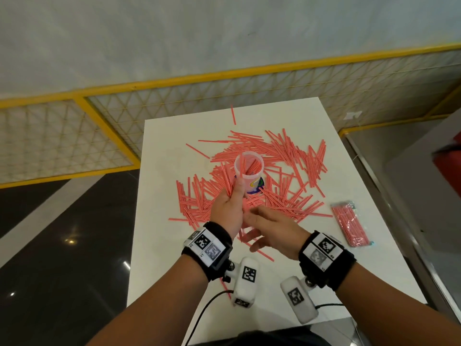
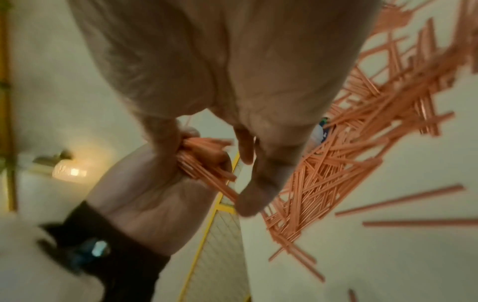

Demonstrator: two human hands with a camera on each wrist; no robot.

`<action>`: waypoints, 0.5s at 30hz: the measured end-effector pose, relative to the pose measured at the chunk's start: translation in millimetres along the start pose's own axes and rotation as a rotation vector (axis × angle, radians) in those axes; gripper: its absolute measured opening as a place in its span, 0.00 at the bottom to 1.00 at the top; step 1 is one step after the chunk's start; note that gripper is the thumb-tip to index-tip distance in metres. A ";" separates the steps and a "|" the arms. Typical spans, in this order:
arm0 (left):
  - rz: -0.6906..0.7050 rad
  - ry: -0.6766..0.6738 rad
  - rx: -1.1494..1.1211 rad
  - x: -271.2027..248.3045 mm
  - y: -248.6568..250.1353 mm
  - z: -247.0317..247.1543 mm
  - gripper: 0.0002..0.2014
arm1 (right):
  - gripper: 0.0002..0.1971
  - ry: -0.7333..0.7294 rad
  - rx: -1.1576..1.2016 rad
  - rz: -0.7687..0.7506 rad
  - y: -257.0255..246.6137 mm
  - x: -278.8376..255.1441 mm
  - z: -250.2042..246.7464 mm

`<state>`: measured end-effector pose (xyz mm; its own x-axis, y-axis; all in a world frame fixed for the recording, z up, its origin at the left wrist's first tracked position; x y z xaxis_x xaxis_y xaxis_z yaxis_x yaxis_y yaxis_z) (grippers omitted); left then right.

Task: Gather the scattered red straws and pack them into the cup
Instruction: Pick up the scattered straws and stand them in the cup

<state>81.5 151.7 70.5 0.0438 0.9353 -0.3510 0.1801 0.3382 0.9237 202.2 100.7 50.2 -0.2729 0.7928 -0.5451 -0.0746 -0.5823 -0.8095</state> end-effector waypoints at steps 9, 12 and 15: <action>0.143 -0.128 -0.176 -1.9 16.7 11.4 0.20 | 0.06 -0.276 -0.135 0.053 -10.3 -0.2 14.7; 0.162 -0.141 -0.166 -3.7 22.1 6.3 0.14 | 0.10 -0.259 -0.083 -0.013 -18.3 2.4 12.0; 0.174 -0.191 -0.110 -7.5 28.6 5.3 0.11 | 0.10 -0.182 -0.076 -0.089 -22.4 5.9 7.1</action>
<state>91.6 153.8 98.7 0.2511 0.9474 -0.1986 0.0459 0.1933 0.9801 195.4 117.2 66.7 -0.4379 0.7907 -0.4278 -0.0355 -0.4907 -0.8706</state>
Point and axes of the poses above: each hand's wrist, its own x-axis towards the middle knuckle, its own z-axis out of the palm, y = z × x, the point moved 5 cm from there along x, towards the middle knuckle
